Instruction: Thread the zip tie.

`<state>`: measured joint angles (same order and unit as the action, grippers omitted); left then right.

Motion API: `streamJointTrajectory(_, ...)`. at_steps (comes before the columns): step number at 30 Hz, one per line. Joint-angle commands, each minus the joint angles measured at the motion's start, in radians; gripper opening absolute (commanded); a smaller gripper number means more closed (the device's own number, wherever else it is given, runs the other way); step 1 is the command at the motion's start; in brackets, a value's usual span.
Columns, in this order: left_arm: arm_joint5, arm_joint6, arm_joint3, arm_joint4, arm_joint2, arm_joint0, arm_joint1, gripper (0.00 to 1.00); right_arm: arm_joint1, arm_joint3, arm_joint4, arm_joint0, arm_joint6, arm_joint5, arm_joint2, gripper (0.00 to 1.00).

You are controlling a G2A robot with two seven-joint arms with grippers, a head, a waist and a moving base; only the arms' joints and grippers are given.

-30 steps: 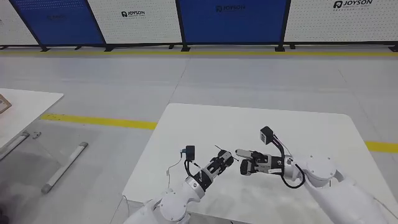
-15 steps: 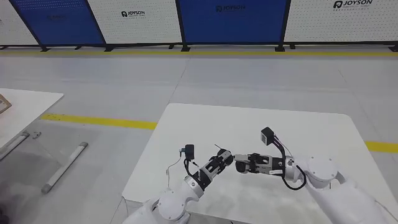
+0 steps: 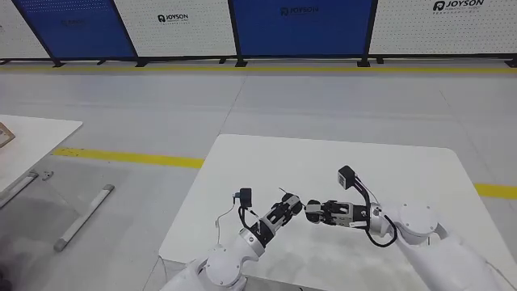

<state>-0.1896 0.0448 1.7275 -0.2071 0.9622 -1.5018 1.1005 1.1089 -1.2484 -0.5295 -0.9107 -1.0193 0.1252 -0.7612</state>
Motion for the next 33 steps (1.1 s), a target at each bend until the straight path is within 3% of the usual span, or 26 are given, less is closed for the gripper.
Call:
streamJointTrajectory(1,0.0,0.002,0.0,0.008,-0.001,-0.001,0.002,1.0,0.001,-0.002,0.006,-0.001,-0.006,0.0,-0.003,0.0)
streamJointTrajectory(12,0.002,0.003,-0.002,0.019,0.0,0.0,0.003,1.0,-0.001,-0.003,-0.002,-0.012,-0.035,-0.005,-0.024,0.0)
streamJointTrajectory(17,0.007,-0.092,-0.023,0.016,0.001,0.008,0.001,1.0,-0.005,-0.021,0.01,-0.031,-0.028,0.001,-0.039,0.0)
streamJointTrajectory(21,-0.04,-0.171,-0.029,-0.025,0.022,0.007,-0.002,1.0,-0.011,-0.021,0.005,-0.042,-0.054,0.007,-0.066,0.0)
streamJointTrajectory(22,-0.057,-0.174,-0.031,-0.031,0.026,0.006,-0.002,1.0,-0.011,-0.022,0.003,-0.044,-0.057,0.005,-0.069,0.0)
streamJointTrajectory(30,-0.056,-0.172,-0.032,-0.03,0.026,0.007,-0.002,1.0,-0.011,-0.022,0.003,-0.044,-0.057,0.005,-0.069,0.0)
streamJointTrajectory(33,-0.05,-0.118,-0.043,-0.035,0.037,0.018,0.003,1.0,-0.011,-0.022,0.003,-0.044,-0.057,0.005,-0.069,0.0)
